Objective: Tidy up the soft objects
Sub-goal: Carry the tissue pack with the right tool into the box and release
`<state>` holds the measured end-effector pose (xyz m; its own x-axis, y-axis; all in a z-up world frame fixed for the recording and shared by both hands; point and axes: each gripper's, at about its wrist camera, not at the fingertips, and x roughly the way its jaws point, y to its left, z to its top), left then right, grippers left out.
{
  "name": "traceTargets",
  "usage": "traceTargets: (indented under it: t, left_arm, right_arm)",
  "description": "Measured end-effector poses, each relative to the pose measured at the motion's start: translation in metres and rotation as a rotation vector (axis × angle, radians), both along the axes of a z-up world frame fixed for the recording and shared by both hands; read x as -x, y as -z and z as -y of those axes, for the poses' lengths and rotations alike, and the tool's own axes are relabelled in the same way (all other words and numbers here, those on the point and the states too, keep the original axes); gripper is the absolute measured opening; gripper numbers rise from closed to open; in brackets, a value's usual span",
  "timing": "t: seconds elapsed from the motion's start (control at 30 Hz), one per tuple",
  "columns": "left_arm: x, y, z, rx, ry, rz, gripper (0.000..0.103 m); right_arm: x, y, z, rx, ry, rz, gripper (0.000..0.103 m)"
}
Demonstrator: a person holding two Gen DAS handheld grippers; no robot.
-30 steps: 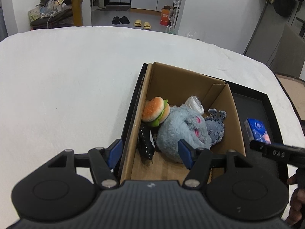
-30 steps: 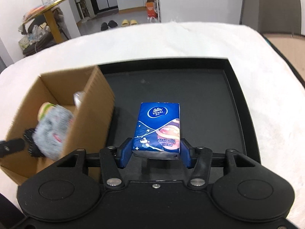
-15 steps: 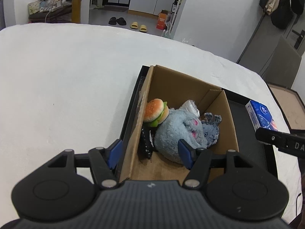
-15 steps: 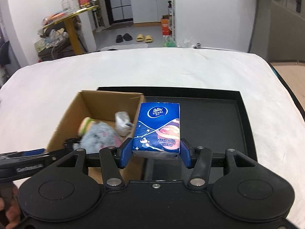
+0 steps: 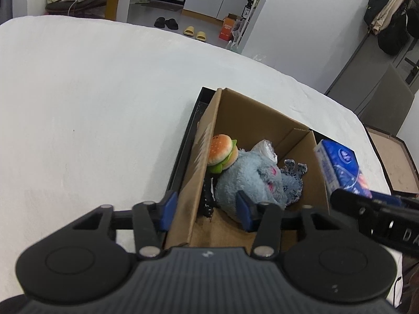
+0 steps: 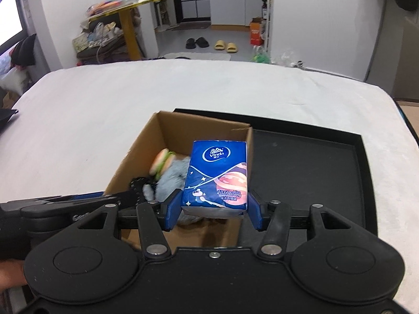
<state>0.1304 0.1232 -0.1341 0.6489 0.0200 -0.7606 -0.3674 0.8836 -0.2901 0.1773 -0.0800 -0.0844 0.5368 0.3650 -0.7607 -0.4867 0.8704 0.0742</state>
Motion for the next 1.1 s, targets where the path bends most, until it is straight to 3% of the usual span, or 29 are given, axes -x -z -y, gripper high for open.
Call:
traceTargets:
  t: [0.17, 0.43, 0.53, 0.77, 0.87, 1.0, 1.1]
  left_arm:
    - [0.002, 0.003, -0.008, 0.017, -0.044, -0.003, 0.013]
    - [0.004, 0.004, -0.012, 0.047, -0.047, 0.009, 0.014]
    - [0.005, 0.003, -0.014, 0.056, -0.043, 0.012, 0.014]
    - [0.006, 0.005, -0.016, 0.059, -0.040, 0.016, 0.014]
    - [0.006, 0.004, -0.016, 0.061, -0.037, 0.017, 0.014]
    - [0.006, 0.003, -0.015, 0.056, -0.029, 0.015, 0.014]
    - [0.006, -0.002, -0.013, 0.041, -0.020, 0.015, 0.014]
  right_arm:
    - [0.006, 0.002, -0.014, 0.014, -0.035, -0.014, 0.052]
    - [0.009, 0.006, -0.032, 0.017, -0.058, -0.033, 0.052]
    - [0.006, 0.012, -0.036, 0.023, -0.053, -0.056, 0.058]
    - [0.013, 0.012, -0.024, 0.044, -0.056, -0.052, 0.058]
    - [0.012, 0.008, -0.014, 0.038, -0.039, -0.050, 0.055]
    - [0.007, 0.006, 0.003, 0.011, 0.001, -0.071, 0.041]
    - [0.003, 0.007, 0.015, -0.016, 0.019, -0.101, 0.040]
